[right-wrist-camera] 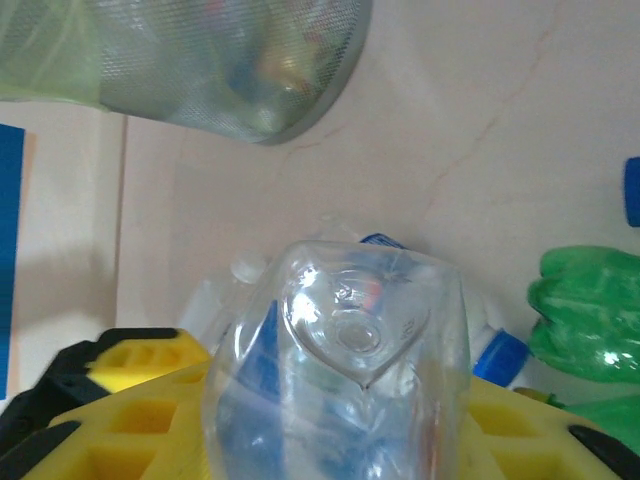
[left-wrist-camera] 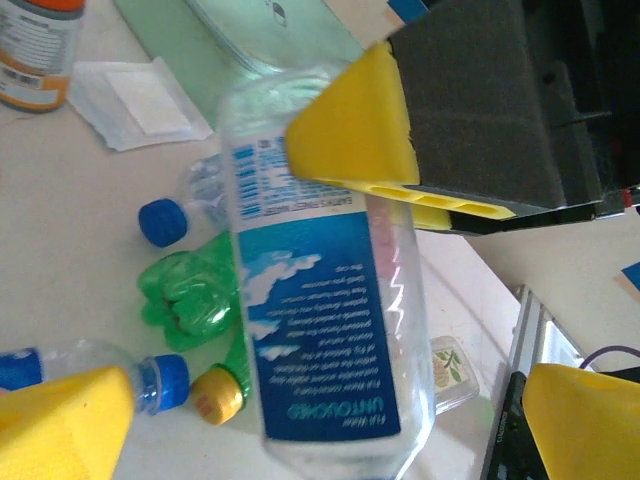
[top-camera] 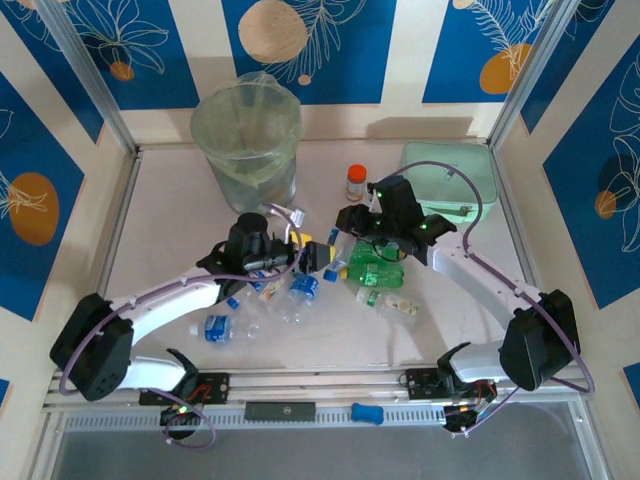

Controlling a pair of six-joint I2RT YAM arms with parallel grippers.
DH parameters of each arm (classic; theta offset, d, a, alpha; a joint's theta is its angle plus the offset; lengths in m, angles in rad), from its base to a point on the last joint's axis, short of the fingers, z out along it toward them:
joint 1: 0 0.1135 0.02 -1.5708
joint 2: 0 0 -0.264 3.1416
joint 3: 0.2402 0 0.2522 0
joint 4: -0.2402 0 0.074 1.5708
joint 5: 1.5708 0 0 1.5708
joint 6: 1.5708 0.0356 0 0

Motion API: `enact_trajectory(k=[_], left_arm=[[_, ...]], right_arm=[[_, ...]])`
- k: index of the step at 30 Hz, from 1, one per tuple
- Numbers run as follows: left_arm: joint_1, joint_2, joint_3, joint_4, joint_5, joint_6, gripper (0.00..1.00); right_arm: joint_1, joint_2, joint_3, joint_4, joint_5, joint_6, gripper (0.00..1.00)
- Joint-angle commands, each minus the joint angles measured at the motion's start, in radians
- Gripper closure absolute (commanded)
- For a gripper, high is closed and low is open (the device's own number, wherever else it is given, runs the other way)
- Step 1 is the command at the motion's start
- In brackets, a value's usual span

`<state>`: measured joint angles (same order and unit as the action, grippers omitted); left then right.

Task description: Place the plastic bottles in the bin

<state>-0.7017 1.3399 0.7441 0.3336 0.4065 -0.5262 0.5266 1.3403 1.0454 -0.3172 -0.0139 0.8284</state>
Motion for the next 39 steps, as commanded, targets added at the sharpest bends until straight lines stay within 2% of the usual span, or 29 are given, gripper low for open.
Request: enact_trajectory(k=[1, 6, 9, 14, 17, 21, 23, 27, 30, 39], left_arm=[[-0.013, 0.044, 0.042, 0.042, 0.042, -0.021, 0.0], [-0.016, 0.084, 0.062, 0.048, 0.041, -0.023, 0.0], [-0.015, 0.106, 0.071, 0.063, 0.058, -0.035, 0.04], [-0.016, 0.136, 0.077, 0.101, 0.086, -0.067, 0.16], [-0.017, 0.141, 0.075, 0.114, 0.089, -0.078, 0.31], [-0.016, 0.142, 0.075, 0.116, 0.082, -0.083, 0.4], [-0.017, 0.14, 0.075, 0.111, 0.075, -0.082, 0.43], [-0.016, 0.122, 0.068, 0.085, 0.019, -0.083, 0.5], [-0.01, 0.102, 0.06, 0.058, -0.037, -0.076, 0.53], [0.057, -0.001, 0.179, -0.199, -0.144, 0.089, 0.55]], right_arm=[[-0.002, 0.009, 0.025, 0.062, -0.067, -0.017, 0.57], [0.0, -0.001, 0.015, 0.073, -0.088, -0.013, 0.57], [0.0, -0.005, 0.002, 0.089, -0.103, -0.007, 0.57], [0.001, -0.008, -0.016, 0.11, -0.113, 0.006, 0.57], [0.0, -0.012, -0.022, 0.116, -0.115, 0.006, 0.57], [0.001, -0.013, -0.024, 0.116, -0.114, 0.004, 0.56], [0.001, -0.016, -0.025, 0.116, -0.111, 0.005, 0.52], [-0.004, -0.031, -0.027, 0.103, -0.088, 0.007, 0.31], [-0.019, -0.061, -0.031, 0.09, -0.067, 0.005, 0.21], [-0.129, -0.178, -0.1, 0.053, -0.021, 0.008, 0.14]])
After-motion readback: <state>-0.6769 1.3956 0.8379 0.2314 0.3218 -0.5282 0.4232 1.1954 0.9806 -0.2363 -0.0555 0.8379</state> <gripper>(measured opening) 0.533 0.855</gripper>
